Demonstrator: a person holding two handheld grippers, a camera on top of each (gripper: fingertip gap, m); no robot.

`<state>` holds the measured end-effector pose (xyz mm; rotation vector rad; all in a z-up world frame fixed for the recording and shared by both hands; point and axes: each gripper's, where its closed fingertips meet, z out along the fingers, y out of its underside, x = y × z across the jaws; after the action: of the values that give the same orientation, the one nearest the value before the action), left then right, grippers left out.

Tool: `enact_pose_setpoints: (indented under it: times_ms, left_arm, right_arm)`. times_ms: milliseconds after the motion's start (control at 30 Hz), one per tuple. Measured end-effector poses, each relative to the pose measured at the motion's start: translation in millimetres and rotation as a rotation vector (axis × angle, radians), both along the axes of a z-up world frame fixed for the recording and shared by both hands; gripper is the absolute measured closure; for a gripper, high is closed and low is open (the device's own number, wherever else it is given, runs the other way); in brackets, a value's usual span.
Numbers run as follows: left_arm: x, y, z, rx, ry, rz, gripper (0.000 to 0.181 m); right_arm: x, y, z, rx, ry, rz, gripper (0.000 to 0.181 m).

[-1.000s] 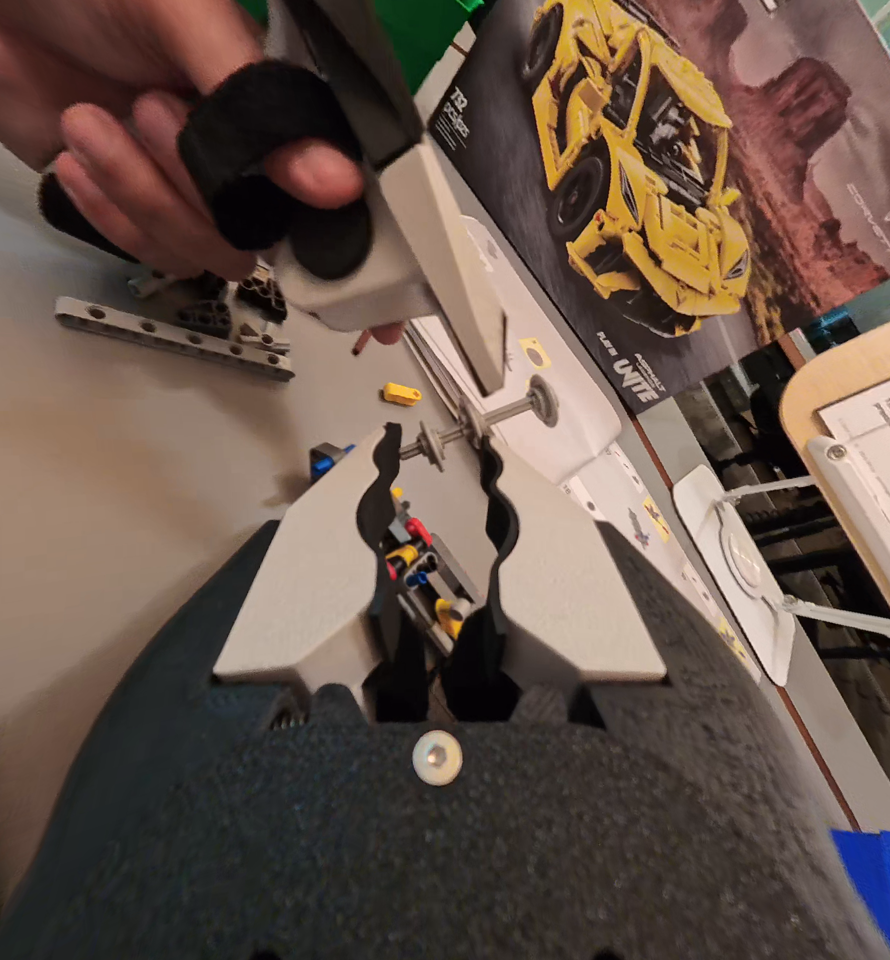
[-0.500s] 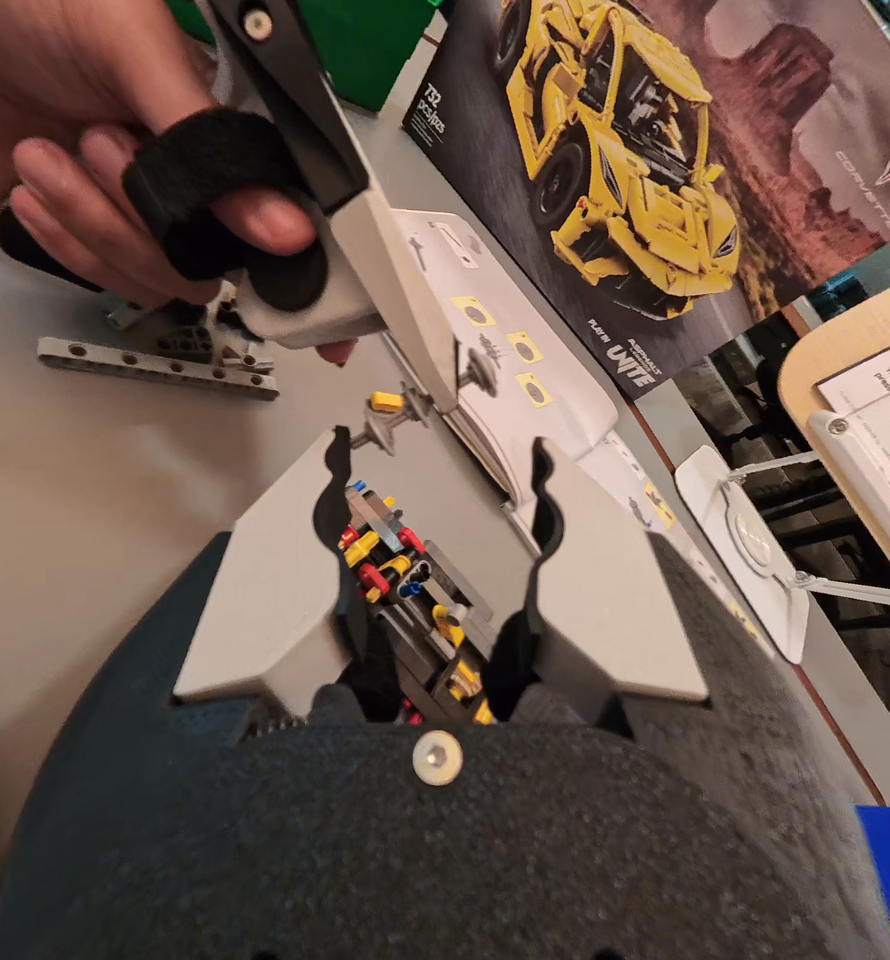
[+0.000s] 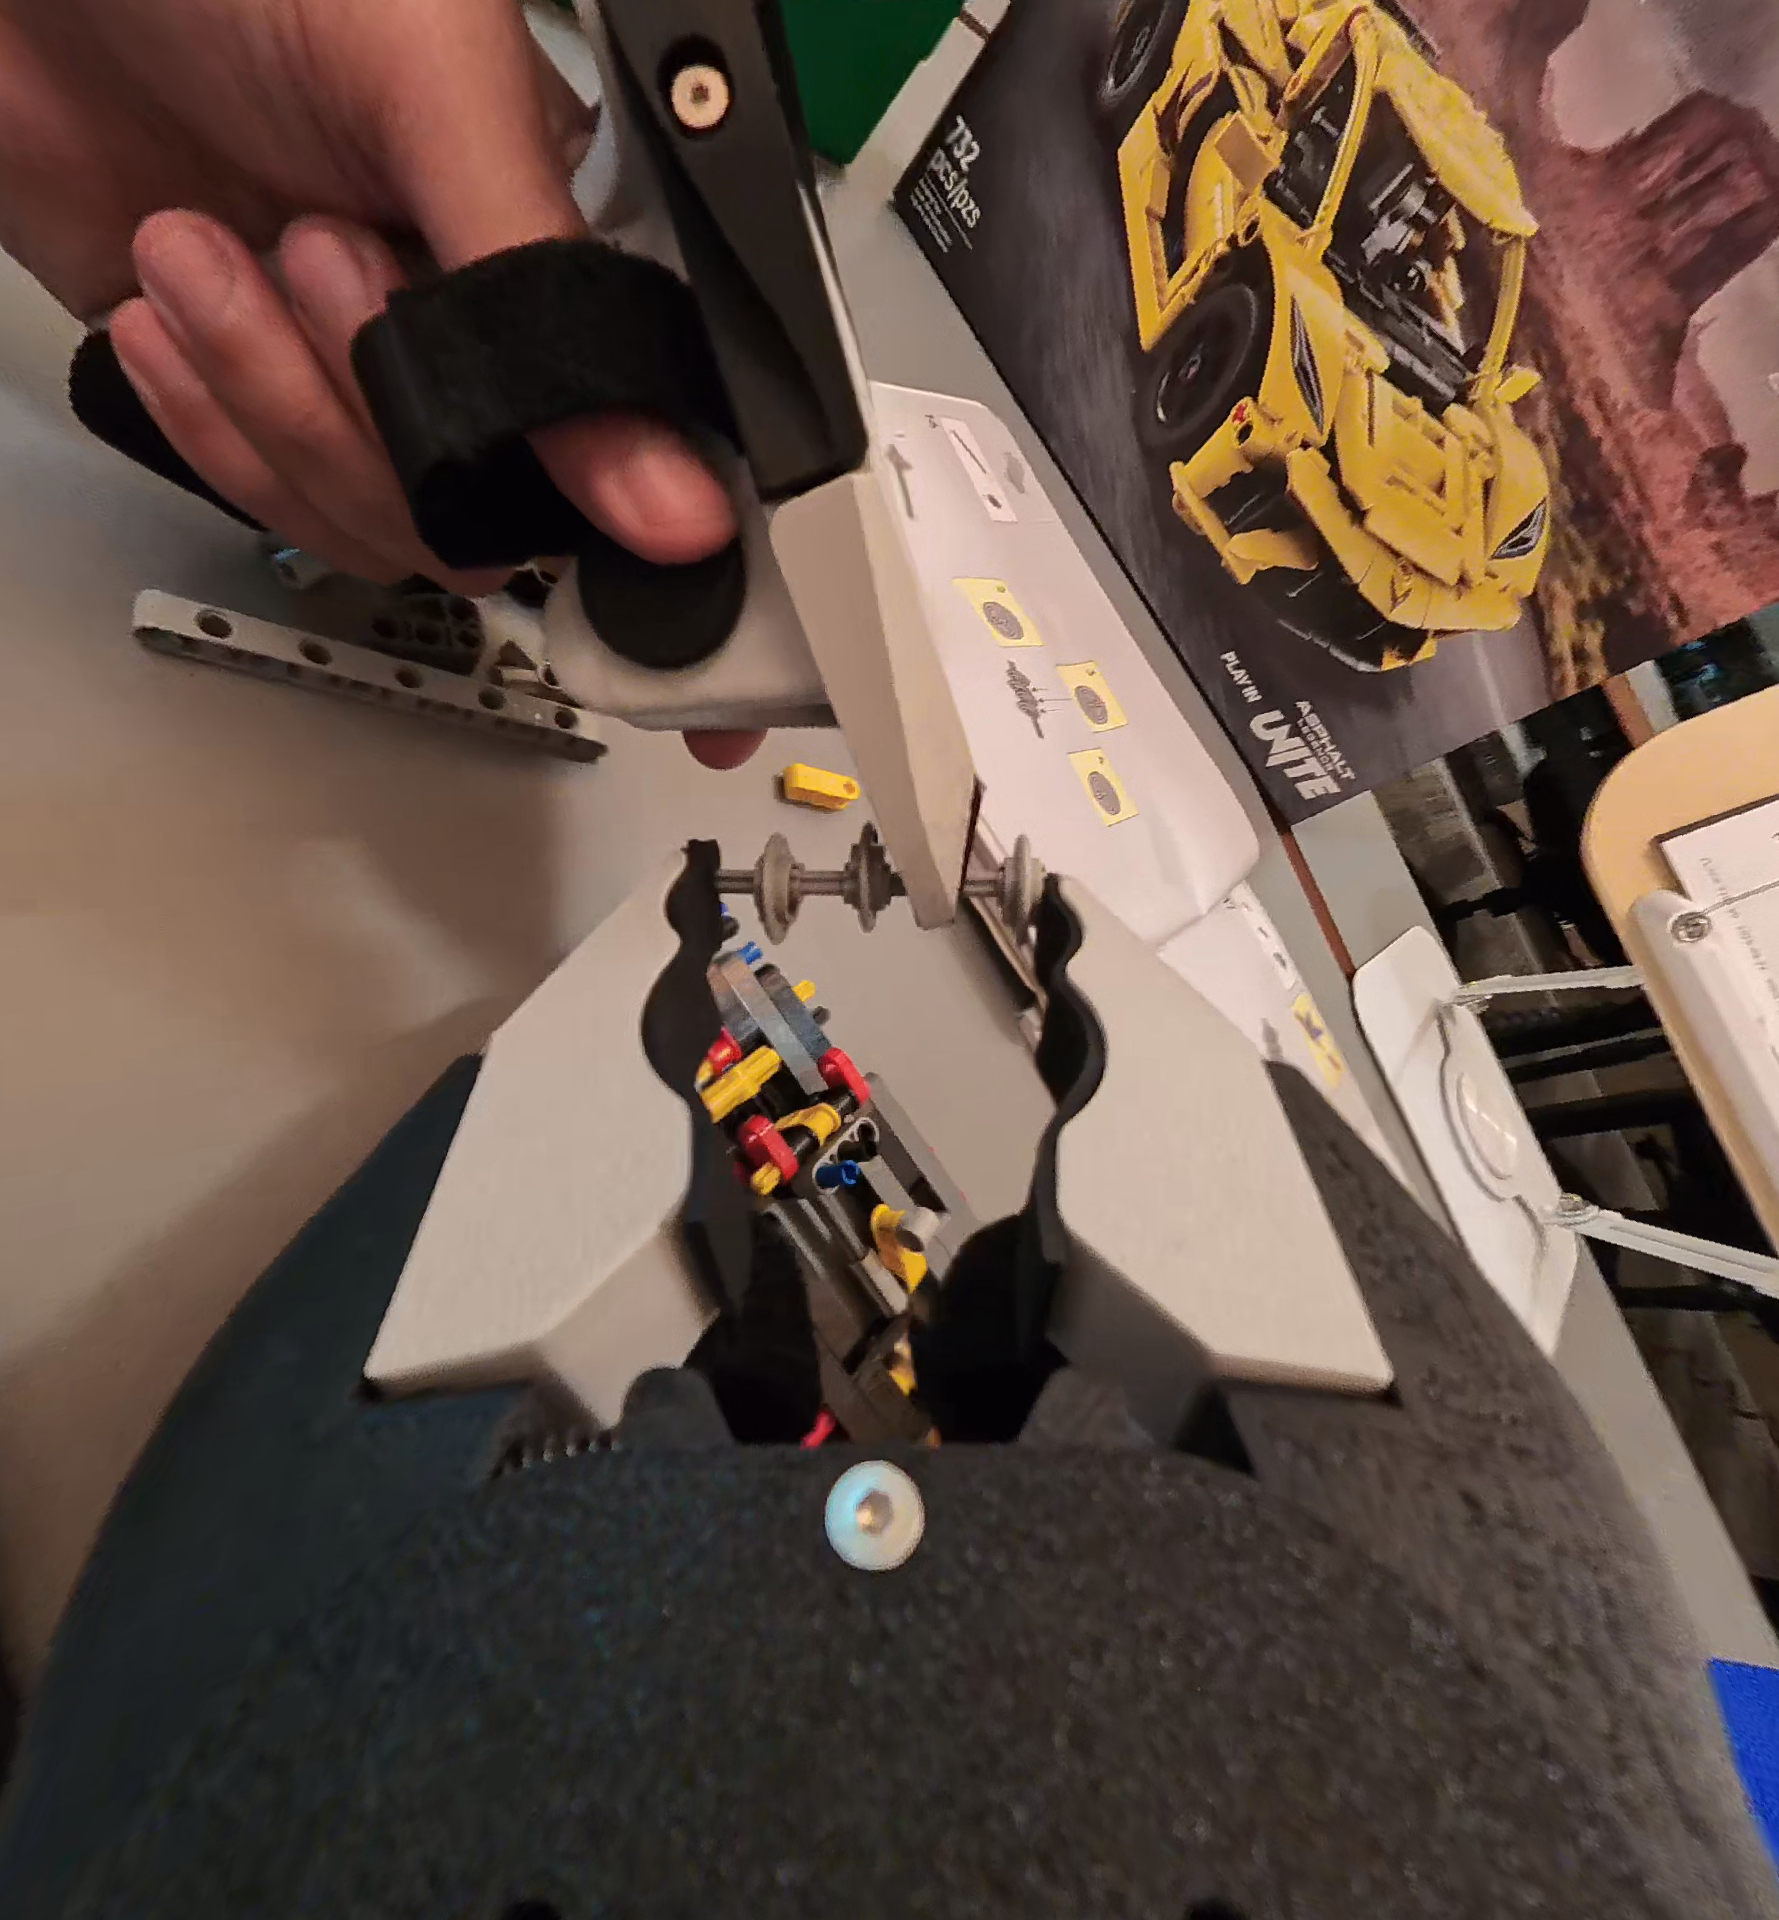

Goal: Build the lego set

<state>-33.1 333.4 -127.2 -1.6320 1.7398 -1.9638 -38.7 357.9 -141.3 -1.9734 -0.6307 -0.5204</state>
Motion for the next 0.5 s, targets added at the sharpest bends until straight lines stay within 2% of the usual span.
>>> enact_pose_setpoints:
  times_ms: [100,267,367,500]
  left_arm:
    - [0.1,-0.2,1.6,-0.016,-0.006,0.003,0.179]
    - [1.2,0.3,-0.4,0.008,-0.008,0.013,0.179]
    - [4.1,3.6,0.4,0.01,-0.01,0.042,0.179]
    - [5.1,5.1,2.7,0.007,-0.02,0.056,0.179]
  right_arm:
    - [-0.8,-0.1,1.1,-0.005,0.043,-0.004,0.123]
    - [0.3,0.2,-1.0,0.0,0.02,0.007,0.122]
    - [2.1,3.6,0.8,0.021,0.097,-0.013,0.122]
    - [4.4,5.0,1.9,0.018,0.083,-0.044,0.122]
